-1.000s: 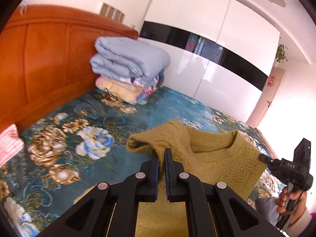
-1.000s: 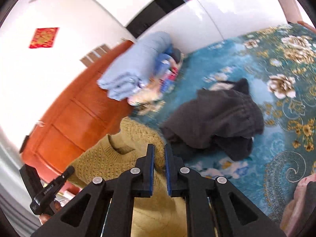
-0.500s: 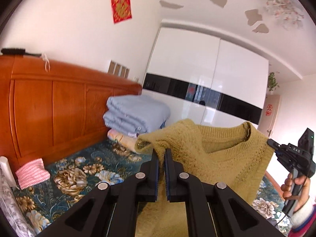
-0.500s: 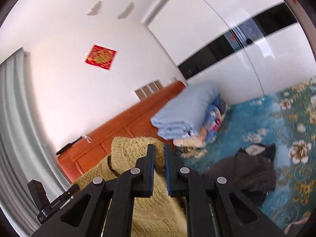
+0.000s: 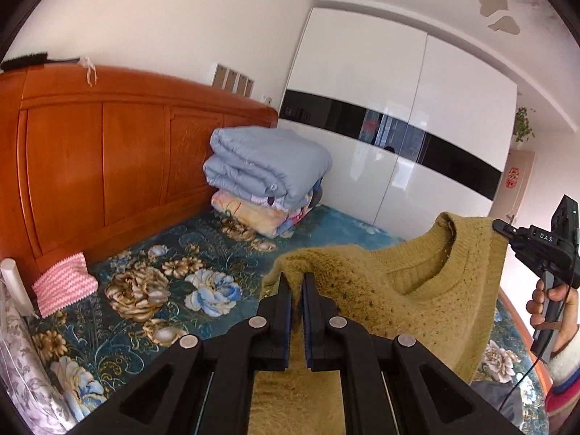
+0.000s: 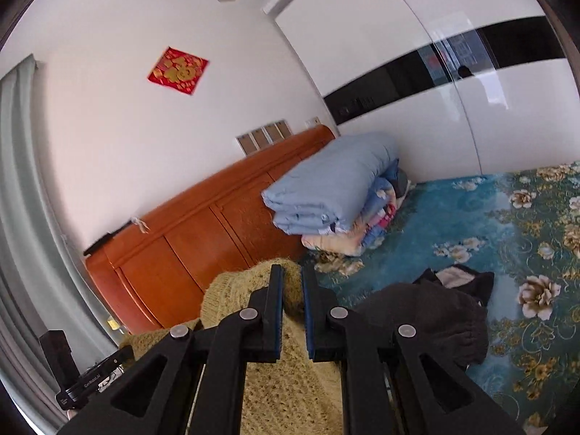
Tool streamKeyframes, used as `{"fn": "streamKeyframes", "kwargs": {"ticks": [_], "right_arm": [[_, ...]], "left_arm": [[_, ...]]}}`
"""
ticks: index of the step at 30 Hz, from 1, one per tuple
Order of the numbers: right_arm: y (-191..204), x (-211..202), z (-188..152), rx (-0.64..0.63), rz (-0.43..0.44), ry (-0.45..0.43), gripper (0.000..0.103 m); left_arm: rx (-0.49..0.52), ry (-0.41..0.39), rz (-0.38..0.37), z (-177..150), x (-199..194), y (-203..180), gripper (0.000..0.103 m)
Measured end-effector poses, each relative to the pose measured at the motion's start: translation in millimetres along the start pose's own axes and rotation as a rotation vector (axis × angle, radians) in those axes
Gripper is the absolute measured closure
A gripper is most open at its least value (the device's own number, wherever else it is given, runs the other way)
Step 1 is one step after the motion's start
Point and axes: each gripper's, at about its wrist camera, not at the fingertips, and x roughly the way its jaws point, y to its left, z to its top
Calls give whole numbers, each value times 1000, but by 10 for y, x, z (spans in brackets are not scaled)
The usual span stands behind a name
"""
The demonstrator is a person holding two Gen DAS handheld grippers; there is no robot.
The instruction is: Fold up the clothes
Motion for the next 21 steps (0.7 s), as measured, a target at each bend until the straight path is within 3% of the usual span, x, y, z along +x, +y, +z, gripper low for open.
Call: {"fn": "streamKeyframes", "kwargs": {"ticks": [6,11,15,21], "right_arm": [[-445,880,-428,76,-63,95,93],[-762,1349,-981,58,-131,227,93],[-1051,1437,-1580,105,-160,322,93],[-1357,1301,-2417,155,-209,458,93]], "left_arm": [[-95,98,52,-419,1021,457,97],[-95,274,129,-1007,1728,686,97],[-117,410,163,-1555,2019,833,96],[-320,507,130,-1881,2044,1069,94]]}}
